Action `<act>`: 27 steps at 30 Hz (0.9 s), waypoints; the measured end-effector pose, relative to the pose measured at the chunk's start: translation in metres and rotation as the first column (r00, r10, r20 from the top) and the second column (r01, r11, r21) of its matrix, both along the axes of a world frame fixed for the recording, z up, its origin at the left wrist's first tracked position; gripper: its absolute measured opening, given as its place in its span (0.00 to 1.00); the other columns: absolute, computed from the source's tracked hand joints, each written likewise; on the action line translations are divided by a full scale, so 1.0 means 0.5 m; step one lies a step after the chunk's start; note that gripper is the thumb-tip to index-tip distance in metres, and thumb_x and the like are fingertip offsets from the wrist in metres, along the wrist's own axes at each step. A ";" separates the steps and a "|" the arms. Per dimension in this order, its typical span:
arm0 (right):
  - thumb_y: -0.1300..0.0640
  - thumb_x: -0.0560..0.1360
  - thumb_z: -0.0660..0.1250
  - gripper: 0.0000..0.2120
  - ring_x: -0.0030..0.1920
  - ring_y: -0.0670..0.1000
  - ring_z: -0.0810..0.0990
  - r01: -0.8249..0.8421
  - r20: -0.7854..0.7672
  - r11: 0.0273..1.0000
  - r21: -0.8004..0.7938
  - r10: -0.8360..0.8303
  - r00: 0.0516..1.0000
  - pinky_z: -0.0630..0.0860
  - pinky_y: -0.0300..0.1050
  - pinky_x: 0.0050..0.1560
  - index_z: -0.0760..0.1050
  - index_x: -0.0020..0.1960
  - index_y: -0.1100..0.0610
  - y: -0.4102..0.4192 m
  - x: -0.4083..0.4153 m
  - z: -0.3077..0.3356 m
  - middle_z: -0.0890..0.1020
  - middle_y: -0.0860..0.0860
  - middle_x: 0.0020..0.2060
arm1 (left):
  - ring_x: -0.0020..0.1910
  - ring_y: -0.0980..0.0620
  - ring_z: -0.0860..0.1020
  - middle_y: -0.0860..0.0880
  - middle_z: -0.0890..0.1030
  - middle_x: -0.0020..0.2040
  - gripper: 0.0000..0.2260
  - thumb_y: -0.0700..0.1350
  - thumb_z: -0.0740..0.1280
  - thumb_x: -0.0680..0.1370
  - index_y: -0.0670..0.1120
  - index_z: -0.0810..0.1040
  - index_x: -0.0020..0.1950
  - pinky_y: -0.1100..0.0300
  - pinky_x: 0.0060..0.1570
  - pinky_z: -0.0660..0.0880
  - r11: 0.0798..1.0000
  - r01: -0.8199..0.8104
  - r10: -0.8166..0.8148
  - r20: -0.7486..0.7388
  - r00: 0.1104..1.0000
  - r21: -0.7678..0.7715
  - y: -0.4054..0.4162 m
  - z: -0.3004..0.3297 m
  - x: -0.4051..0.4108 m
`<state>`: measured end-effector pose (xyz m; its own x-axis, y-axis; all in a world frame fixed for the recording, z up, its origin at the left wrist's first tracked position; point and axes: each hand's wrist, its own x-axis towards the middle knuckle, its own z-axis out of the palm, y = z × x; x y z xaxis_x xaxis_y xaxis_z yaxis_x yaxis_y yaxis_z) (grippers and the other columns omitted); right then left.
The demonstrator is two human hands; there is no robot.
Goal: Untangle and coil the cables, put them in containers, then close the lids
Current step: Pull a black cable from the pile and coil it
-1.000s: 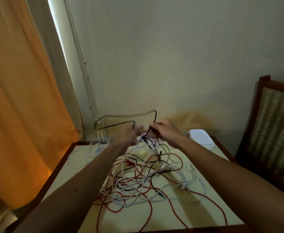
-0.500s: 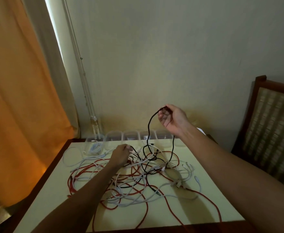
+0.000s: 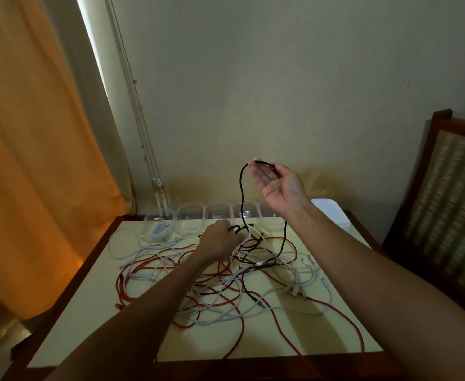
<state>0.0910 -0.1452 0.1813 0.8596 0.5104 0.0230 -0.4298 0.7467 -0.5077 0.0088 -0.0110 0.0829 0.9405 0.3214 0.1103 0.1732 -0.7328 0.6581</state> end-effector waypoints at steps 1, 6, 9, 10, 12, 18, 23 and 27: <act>0.61 0.84 0.54 0.17 0.44 0.60 0.86 0.007 0.000 1.000 0.007 -0.007 1.000 0.83 0.49 0.49 0.75 0.52 0.73 -0.006 0.000 0.003 0.84 0.66 0.44 | 0.34 0.53 0.71 0.50 0.73 0.34 0.11 0.48 0.66 0.77 0.47 0.70 0.37 0.59 0.31 0.65 0.998 -0.029 0.032 -0.043 0.999 0.061 0.008 -0.008 0.003; 0.62 0.83 0.55 0.14 0.40 0.58 0.86 0.100 -0.030 0.994 0.041 -0.098 0.995 0.84 0.46 0.41 0.75 0.51 0.72 -0.057 0.030 0.010 0.84 0.64 0.40 | 0.41 0.51 0.74 0.46 0.76 0.43 0.10 0.48 0.68 0.76 0.43 0.75 0.49 0.61 0.32 0.66 0.978 -0.191 0.206 -0.255 0.945 0.080 0.080 -0.063 -0.008; 0.63 0.83 0.55 0.13 0.36 0.56 0.85 0.173 -0.075 0.985 0.028 -0.170 0.983 0.82 0.44 0.36 0.74 0.51 0.71 -0.090 0.053 -0.012 0.84 0.62 0.38 | 0.45 0.48 0.76 0.44 0.77 0.48 0.15 0.49 0.70 0.75 0.40 0.74 0.54 0.57 0.37 0.72 0.941 -0.336 0.303 -0.328 0.895 -0.048 0.127 -0.088 -0.034; 0.62 0.83 0.55 0.13 0.35 0.55 0.85 0.194 -0.089 0.981 0.013 -0.193 0.977 0.81 0.43 0.34 0.74 0.50 0.71 -0.098 0.058 -0.024 0.84 0.62 0.37 | 0.44 0.47 0.76 0.43 0.77 0.47 0.15 0.48 0.70 0.75 0.39 0.74 0.55 0.57 0.36 0.73 0.917 -0.384 0.326 -0.347 0.880 -0.112 0.141 -0.095 -0.041; 0.61 0.83 0.55 0.13 0.33 0.53 0.83 0.224 -0.113 0.974 -0.026 -0.225 0.968 0.80 0.41 0.32 0.74 0.48 0.69 -0.109 0.065 -0.056 0.83 0.61 0.36 | 0.40 0.47 0.73 0.41 0.75 0.45 0.15 0.43 0.69 0.75 0.37 0.74 0.58 0.59 0.31 0.69 0.852 -0.462 0.352 -0.384 0.854 -0.247 0.163 -0.106 -0.053; 0.61 0.83 0.56 0.13 0.22 0.46 0.70 0.236 -0.096 0.876 -0.421 -0.302 0.948 0.68 0.35 0.24 0.70 0.40 0.57 -0.139 0.072 -0.151 0.77 0.51 0.24 | 0.27 0.50 0.68 0.44 0.71 0.31 0.08 0.43 0.67 0.79 0.38 0.76 0.48 0.63 0.25 0.62 0.730 -0.487 0.389 -0.294 0.873 -0.479 0.174 -0.111 -0.078; 0.60 0.80 0.59 0.10 0.26 0.47 0.57 0.098 0.137 0.506 -0.857 0.041 0.990 0.54 0.38 0.23 0.79 0.52 0.61 -0.160 0.045 -0.174 0.63 0.48 0.23 | 0.25 0.52 0.63 0.49 0.65 0.27 0.15 0.53 0.57 0.82 0.43 0.75 0.46 0.60 0.26 0.60 0.681 -0.403 0.388 -0.167 0.907 -0.612 0.161 -0.068 -0.082; 0.60 0.82 0.57 0.16 0.25 0.46 0.54 -0.232 0.078 0.502 -0.833 0.523 0.849 0.52 0.41 0.26 0.76 0.65 0.63 -0.181 0.014 -0.152 0.59 0.47 0.24 | 0.27 0.53 0.62 0.50 0.63 0.28 0.12 0.47 0.55 0.83 0.46 0.71 0.44 0.58 0.31 0.62 0.335 -0.103 0.345 0.020 0.939 -0.937 0.150 -0.045 -0.082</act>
<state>0.0982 -0.2355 0.1054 0.6001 0.7216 -0.3452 -0.2971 -0.1997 -0.9337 -0.0322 0.0640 0.0604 0.8132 0.5285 -0.2437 0.0214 0.3913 0.9200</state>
